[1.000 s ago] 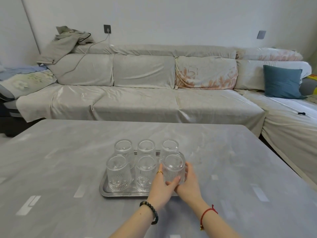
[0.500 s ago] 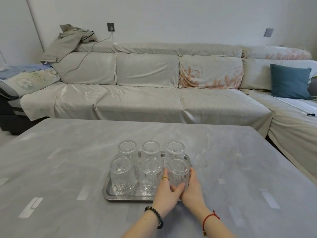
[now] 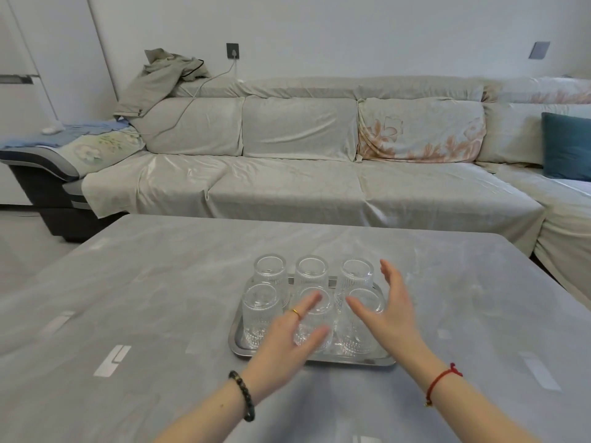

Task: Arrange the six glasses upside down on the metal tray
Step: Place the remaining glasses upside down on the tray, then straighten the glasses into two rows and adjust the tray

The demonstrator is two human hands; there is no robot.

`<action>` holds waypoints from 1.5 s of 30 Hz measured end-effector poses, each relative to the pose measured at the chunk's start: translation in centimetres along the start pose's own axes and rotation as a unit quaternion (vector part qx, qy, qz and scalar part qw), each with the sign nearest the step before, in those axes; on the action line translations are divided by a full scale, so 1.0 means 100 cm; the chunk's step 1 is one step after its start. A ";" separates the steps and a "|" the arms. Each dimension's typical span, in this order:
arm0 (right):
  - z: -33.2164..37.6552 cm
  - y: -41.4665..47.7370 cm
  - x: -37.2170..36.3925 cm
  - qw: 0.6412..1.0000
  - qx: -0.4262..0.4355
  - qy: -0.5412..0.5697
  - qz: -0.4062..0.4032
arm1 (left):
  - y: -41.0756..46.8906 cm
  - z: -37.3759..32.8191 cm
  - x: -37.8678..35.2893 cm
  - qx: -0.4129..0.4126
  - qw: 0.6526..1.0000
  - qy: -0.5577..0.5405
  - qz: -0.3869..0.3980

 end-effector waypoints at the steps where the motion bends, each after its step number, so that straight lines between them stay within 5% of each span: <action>1: 0.014 0.000 -0.001 0.999 0.028 0.002 -0.018 | 0.002 -0.002 0.019 -0.005 0.999 0.001 -0.034; 6: 0.043 -0.024 -0.031 0.995 0.082 0.033 -0.037 | 0.001 0.029 0.078 0.055 0.984 0.021 -0.170; 14: -0.016 -0.081 -0.106 0.987 -0.134 0.078 0.037 | -0.019 0.090 0.049 0.132 0.985 0.021 -0.112; 29: -0.015 -0.069 -0.110 0.982 -0.162 0.082 0.048 | -0.007 0.101 0.035 0.128 0.986 -0.011 -0.103; 34: 0.006 -0.027 -0.063 0.990 -0.101 0.097 0.013 | 0.013 0.108 0.065 0.163 0.980 -0.039 -0.106; 39: 0.016 0.042 -0.037 0.996 -0.039 -0.025 0.074 | 0.060 0.106 0.093 0.188 0.978 -0.017 -0.086; 45: -0.007 0.083 -0.076 0.948 -0.035 -0.205 0.240 | 0.096 0.116 0.079 0.234 0.972 -0.022 -0.018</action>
Point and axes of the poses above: each hand's wrist, its own y-axis towards the middle knuckle, its own x-axis out of the back of the hand, z = x × y, the point moved 8 cm from there along y, towards the middle knuckle, and after that the axes turned 7 degrees about y, right-handed, at the moved point
